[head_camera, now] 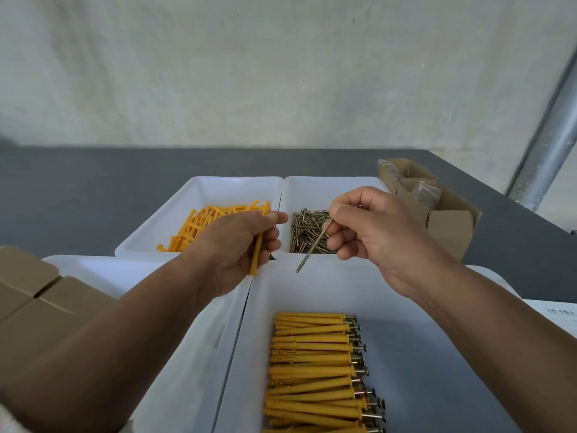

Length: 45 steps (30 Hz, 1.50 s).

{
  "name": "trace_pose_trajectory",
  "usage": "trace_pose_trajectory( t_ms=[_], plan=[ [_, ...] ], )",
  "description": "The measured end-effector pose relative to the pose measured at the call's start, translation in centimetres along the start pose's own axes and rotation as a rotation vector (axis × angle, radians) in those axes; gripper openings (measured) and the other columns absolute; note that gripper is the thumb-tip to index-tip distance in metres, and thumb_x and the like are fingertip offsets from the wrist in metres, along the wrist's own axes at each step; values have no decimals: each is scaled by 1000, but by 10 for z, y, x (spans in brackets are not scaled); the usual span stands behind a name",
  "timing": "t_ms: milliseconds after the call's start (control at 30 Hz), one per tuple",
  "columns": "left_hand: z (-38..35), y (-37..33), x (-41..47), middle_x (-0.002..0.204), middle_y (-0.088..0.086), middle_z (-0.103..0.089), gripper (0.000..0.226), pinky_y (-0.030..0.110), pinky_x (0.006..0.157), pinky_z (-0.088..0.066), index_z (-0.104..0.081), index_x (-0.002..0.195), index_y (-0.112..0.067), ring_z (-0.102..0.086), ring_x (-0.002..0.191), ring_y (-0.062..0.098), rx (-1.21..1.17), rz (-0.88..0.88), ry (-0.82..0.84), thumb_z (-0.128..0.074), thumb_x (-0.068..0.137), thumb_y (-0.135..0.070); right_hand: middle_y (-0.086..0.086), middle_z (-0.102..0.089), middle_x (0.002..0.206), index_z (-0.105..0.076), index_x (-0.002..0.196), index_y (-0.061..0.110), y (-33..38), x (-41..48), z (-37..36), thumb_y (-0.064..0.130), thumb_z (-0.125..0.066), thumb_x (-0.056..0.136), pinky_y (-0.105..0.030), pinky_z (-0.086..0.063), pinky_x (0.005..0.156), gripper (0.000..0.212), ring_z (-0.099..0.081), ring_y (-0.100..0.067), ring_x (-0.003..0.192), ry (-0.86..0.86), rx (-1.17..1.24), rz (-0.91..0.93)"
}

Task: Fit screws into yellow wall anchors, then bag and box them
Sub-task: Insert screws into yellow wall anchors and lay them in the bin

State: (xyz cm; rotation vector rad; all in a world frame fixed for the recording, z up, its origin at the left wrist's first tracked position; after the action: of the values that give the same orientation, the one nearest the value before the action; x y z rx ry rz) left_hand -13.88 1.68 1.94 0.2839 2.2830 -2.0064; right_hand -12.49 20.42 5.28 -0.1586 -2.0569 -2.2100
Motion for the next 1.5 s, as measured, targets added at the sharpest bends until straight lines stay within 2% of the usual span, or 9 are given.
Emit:
trace_pose_trajectory(
  t_ms=[233, 633, 700, 800, 867, 1000, 1133, 1267, 1500],
  plan=[
    [3, 3, 5, 70, 16, -70, 17, 31, 54, -59, -62, 91, 9, -71, 73, 27, -519, 68, -70, -52, 98, -3, -8, -74, 76, -63, 90, 9, 4, -5, -7, 6, -61, 89, -23, -50, 50, 4, -69, -18, 62, 52, 21, 13],
    [5, 1, 7, 67, 20, -69, 13, 39, 53, -60, -55, 98, 10, -72, 60, 29, -606, 62, -94, -45, 99, 2, -8, -74, 80, -60, 91, 7, 12, -13, -20, 3, -61, 91, -26, -51, 51, 4, -69, -19, 63, 125, -16, 78],
    [6, 2, 7, 77, 22, -70, 14, 38, 53, -60, -55, 99, 10, -73, 66, 30, -605, 69, -95, -45, 100, 1, -8, -74, 80, -60, 92, 6, 13, -13, -20, 4, -61, 91, -26, -52, 51, 3, -69, -19, 63, 116, -22, 85],
    [9, 4, 10, 108, 27, -67, 14, 41, 58, -61, -55, 100, 8, -70, 92, 34, -614, 79, -114, -45, 101, -2, -7, -74, 80, -60, 92, 6, 13, -13, -19, 4, -62, 90, -27, -52, 51, 3, -69, -19, 64, 99, -18, 93],
    [9, 4, 10, 115, 30, -64, 14, 42, 61, -61, -54, 97, 6, -68, 96, 36, -619, 78, -123, -45, 101, -4, -7, -75, 80, -59, 91, 5, 13, -12, -18, 4, -62, 90, -27, -52, 51, 4, -69, -19, 63, 83, -8, 99],
    [10, 3, 9, 98, 28, -67, 25, 44, 60, -61, -53, 81, 1, -71, 86, 37, -648, 79, -133, -45, 102, -10, -7, -74, 79, -59, 89, 8, 14, -11, -12, 4, -62, 90, -27, -52, 51, 5, -69, -21, 62, 17, 3, 121],
    [15, 8, 8, 73, 14, -67, 32, 36, 59, -61, -60, 76, -4, -70, 66, 24, -550, 132, -147, -52, 100, -24, -5, -74, 78, -60, 88, 11, 14, -9, -4, 8, -63, 90, -25, -51, 50, 6, -71, -19, 63, -67, 26, 137],
    [16, 8, 7, 67, 9, -64, 33, 26, 53, -55, -67, 77, -5, -62, 58, 16, -523, 137, -137, -56, 98, -28, -1, -75, 80, -60, 93, 12, 10, -6, 4, 9, -62, 92, -23, -50, 49, 4, -71, -16, 64, -113, 91, 104],
    [12, 7, 10, 71, 12, -67, 25, 28, 55, -57, -65, 81, 0, -66, 66, 19, -616, 112, -93, -58, 97, -19, -1, -76, 83, -59, 94, 12, 4, -3, 4, 13, -63, 93, -21, -49, 47, 4, -71, -14, 65, -83, 119, 50]
  ],
)
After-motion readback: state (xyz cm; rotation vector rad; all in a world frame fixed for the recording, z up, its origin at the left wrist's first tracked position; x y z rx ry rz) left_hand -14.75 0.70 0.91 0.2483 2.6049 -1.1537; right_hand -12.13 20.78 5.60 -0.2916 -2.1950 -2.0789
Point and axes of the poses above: each hand's wrist, its own x-axis towards the middle knuckle, its own z-axis out of the back of the hand, y = z × x, the point moved 8 cm from there along x, towards the middle knuckle
